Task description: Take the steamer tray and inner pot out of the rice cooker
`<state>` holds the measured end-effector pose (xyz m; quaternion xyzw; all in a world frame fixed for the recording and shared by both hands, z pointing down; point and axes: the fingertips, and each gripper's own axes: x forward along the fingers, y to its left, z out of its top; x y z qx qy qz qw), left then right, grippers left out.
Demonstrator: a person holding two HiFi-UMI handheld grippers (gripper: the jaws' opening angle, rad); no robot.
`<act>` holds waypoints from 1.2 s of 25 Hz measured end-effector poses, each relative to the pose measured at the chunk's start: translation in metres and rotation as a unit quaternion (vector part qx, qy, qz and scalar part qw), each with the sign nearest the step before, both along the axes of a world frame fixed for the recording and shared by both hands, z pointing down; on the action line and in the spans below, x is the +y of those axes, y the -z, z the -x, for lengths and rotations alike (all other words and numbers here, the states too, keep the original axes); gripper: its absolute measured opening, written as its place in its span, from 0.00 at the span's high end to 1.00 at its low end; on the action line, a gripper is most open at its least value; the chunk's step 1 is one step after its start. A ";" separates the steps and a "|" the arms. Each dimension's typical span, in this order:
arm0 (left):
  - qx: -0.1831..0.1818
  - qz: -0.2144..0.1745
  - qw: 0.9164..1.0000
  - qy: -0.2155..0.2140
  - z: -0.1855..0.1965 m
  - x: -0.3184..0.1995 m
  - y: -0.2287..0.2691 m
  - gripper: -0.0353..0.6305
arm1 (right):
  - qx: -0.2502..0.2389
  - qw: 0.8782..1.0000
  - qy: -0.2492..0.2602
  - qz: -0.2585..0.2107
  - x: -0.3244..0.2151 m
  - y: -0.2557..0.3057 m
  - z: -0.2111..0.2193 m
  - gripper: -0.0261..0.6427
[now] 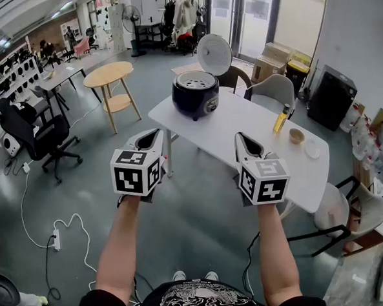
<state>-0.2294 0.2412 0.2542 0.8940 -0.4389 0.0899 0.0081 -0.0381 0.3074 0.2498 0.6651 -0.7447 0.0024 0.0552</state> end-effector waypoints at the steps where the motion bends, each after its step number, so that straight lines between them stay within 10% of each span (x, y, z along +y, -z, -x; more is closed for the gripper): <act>1: 0.001 0.000 1.000 0.001 0.001 0.000 0.000 0.93 | -0.001 1.000 -0.002 0.001 0.001 -0.001 0.000 0.94; 30: -0.003 -0.008 1.000 0.029 0.015 0.001 -0.005 0.74 | -0.012 1.000 0.012 0.008 0.001 -0.010 0.006 0.80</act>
